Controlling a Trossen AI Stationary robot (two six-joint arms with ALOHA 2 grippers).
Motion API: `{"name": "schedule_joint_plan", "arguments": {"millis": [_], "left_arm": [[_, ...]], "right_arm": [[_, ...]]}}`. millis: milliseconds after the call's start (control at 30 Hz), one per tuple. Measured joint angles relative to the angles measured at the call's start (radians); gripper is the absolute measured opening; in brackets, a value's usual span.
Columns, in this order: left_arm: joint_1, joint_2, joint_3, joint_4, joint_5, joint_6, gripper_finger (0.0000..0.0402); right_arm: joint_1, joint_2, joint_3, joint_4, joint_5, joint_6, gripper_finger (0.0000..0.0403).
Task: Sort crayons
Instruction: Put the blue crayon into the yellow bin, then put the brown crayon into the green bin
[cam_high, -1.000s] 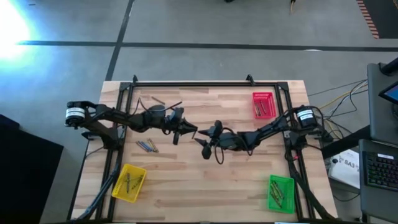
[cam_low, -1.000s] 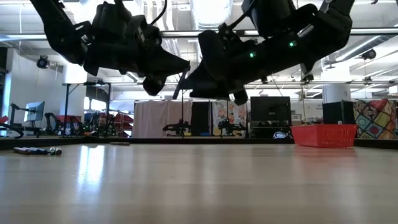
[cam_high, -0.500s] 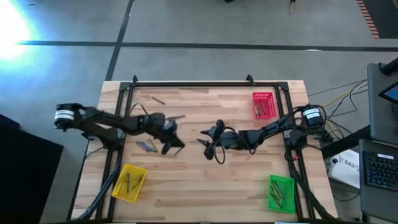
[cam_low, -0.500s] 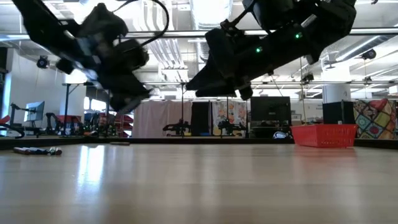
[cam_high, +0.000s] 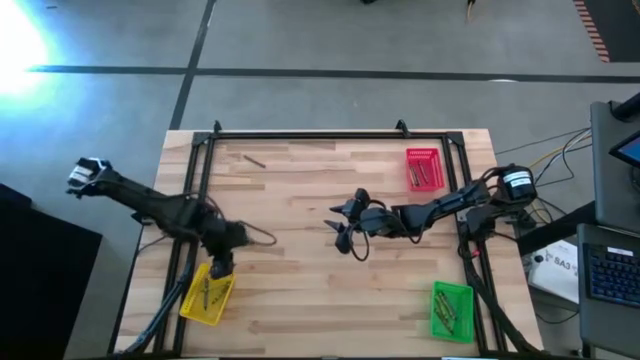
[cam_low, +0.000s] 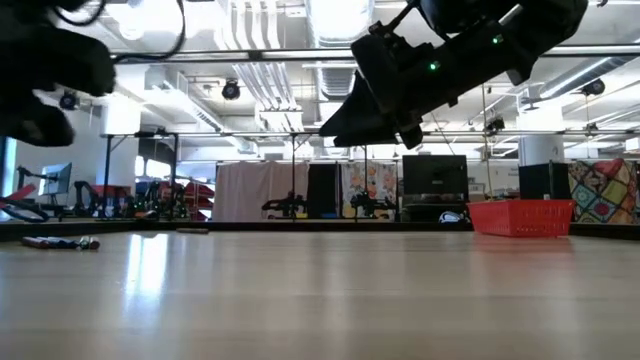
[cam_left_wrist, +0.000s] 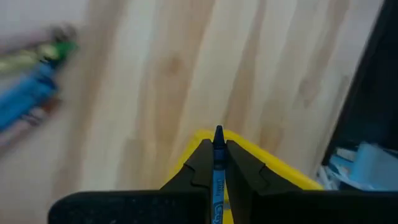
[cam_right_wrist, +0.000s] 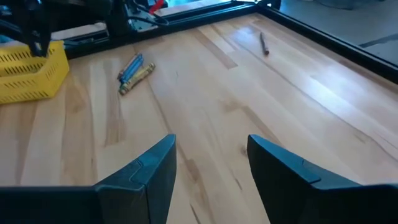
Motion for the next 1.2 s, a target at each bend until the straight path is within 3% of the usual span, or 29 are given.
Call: {"name": "schedule_joint_plan", "arguments": {"millis": [233, 467, 633, 800, 1033, 1200], "left_arm": [[-0.159, 0.001, -0.031, 0.019, -0.066, -0.17, 0.0033], [-0.202, -0.003, -0.034, 0.022, -0.137, -0.221, 0.0088], [-0.162, -0.004, -0.019, -0.007, -0.389, -0.198, 0.0112], [0.025, 0.003, -0.008, 0.0, -0.428, -0.009, 0.0109], [0.493, 0.049, -0.008, 0.082, -0.444, 0.418, 0.0095], [0.787, 0.096, -0.007, 0.229, -0.39, 0.548, 0.0087]], "right_arm": [[-0.003, -0.002, -0.001, -0.006, 0.0, -0.002, 0.0187], [-0.021, -0.008, -0.001, -0.007, 0.0, -0.007, 0.0187], [-0.037, -0.008, -0.001, -0.007, 0.0, -0.008, 0.0187], [-0.039, -0.008, 0.0, -0.007, 0.0, -0.007, 0.0187], [-0.032, -0.008, 0.014, -0.008, -0.009, -0.006, 0.0187], [-0.019, -0.008, 0.014, -0.022, -0.014, -0.009, 0.0187]]}}
